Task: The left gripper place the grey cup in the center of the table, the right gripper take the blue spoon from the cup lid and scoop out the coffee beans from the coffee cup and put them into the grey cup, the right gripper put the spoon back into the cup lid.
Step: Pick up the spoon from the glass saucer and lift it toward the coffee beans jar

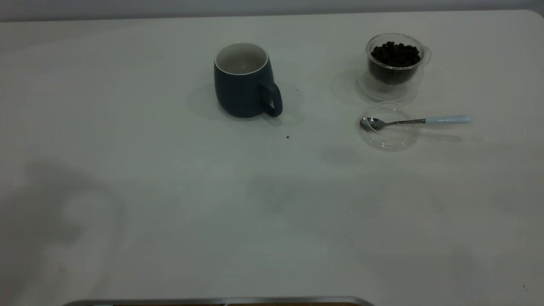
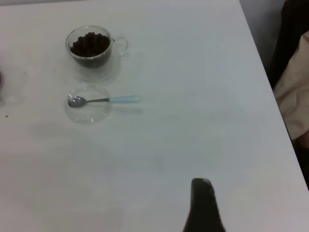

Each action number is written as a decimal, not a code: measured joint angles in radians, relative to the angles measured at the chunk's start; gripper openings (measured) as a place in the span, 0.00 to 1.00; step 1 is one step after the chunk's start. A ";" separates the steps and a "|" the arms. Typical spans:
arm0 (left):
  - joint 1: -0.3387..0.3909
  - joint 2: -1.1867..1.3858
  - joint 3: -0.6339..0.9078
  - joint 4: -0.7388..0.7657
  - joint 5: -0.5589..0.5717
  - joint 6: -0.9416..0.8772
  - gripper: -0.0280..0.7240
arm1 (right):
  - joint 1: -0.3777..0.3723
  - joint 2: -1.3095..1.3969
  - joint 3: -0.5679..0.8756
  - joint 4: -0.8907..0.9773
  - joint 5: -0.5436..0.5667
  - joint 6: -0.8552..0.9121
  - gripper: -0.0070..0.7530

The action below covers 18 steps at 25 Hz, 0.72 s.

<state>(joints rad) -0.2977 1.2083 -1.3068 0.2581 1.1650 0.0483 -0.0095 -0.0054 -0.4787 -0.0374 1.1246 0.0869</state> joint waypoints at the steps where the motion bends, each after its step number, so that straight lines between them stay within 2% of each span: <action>1: 0.000 -0.043 0.035 0.000 0.001 -0.018 0.43 | 0.000 0.000 0.000 0.001 0.000 0.000 0.79; 10: 0.000 -0.462 0.476 0.001 -0.005 -0.197 0.43 | 0.000 0.000 0.000 0.001 0.000 0.000 0.79; 14: 0.000 -0.645 0.624 -0.007 -0.005 -0.220 0.43 | 0.000 0.000 0.000 0.001 0.000 0.000 0.79; 18: 0.000 -0.811 0.721 -0.076 -0.005 -0.215 0.43 | 0.000 0.000 0.000 0.001 0.000 0.000 0.79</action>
<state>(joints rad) -0.2977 0.3973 -0.5859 0.1817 1.1603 -0.1670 -0.0095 -0.0054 -0.4787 -0.0365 1.1246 0.0869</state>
